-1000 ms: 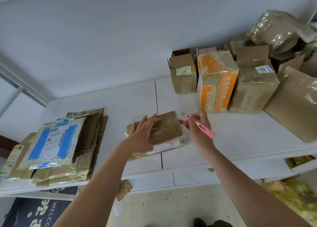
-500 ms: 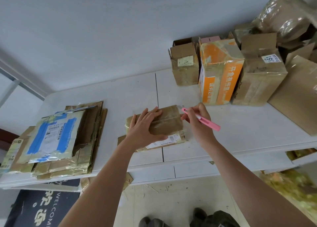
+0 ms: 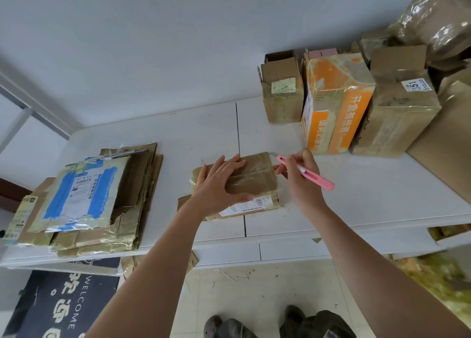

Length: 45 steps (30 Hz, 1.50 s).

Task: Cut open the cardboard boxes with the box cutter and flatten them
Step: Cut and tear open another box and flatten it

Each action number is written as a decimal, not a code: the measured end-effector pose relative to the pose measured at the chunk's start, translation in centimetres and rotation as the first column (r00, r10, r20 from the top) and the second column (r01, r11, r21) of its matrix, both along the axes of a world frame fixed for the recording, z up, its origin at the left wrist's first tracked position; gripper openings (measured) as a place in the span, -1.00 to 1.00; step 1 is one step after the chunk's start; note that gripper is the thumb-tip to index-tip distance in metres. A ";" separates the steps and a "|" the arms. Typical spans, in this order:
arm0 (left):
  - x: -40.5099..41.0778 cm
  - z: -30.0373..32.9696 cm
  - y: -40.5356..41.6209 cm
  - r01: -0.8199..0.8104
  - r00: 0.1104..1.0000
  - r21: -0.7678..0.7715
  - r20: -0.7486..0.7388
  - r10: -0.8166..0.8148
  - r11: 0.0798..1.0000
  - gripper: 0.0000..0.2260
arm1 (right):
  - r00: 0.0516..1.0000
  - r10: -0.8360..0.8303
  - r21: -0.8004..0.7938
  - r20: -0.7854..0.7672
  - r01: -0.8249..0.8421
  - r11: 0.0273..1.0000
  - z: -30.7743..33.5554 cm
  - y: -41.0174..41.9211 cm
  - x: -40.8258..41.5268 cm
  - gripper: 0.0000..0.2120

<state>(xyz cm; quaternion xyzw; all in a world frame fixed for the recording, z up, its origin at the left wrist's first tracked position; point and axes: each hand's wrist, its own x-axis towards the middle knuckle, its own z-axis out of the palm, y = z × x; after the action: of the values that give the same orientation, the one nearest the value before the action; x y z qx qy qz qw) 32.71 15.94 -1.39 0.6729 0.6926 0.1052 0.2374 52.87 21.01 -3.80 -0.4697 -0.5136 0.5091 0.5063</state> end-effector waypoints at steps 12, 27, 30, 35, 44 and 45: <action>0.1 -0.1 0.1 -0.006 0.999 -0.004 -0.040 0.006 1.000 -0.23 | 0.991 0.126 0.031 0.048 -0.128 0.991 -0.1 0.3 1.3 -0.77; 0.3 -0.1 0.1 -0.013 0.999 -0.008 -0.036 0.012 1.000 -0.24 | 0.973 0.206 0.130 0.103 -0.218 0.967 -1.0 -2.6 3.7 -0.78; 0.3 0.0 0.1 -0.008 0.999 -0.010 -0.042 0.007 1.000 -0.24 | 0.969 0.219 0.134 0.119 -0.234 0.963 -1.2 -3.0 4.2 -0.76; 0.3 0.1 0.2 -0.016 0.999 0.000 -0.045 0.016 1.000 -0.25 | 0.956 0.249 0.128 0.153 -0.269 0.954 -1.3 -3.9 5.1 -0.77; 0.5 0.3 0.0 -0.261 0.930 0.096 -0.242 0.277 0.960 -0.24 | 0.997 0.044 0.116 0.068 -0.052 0.992 0.0 -3.4 6.4 -0.92; 0.5 0.4 -0.1 -0.304 0.895 0.099 -0.311 0.320 0.947 -0.22 | 0.989 0.004 0.135 0.147 -0.024 0.991 -0.2 -3.1 6.8 -0.93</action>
<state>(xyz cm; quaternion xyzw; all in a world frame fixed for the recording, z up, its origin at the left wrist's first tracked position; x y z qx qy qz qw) 33.25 15.88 -0.98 0.5667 0.8183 0.0465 0.0846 59.65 17.93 -4.01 -0.4666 -0.5863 0.4406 0.4945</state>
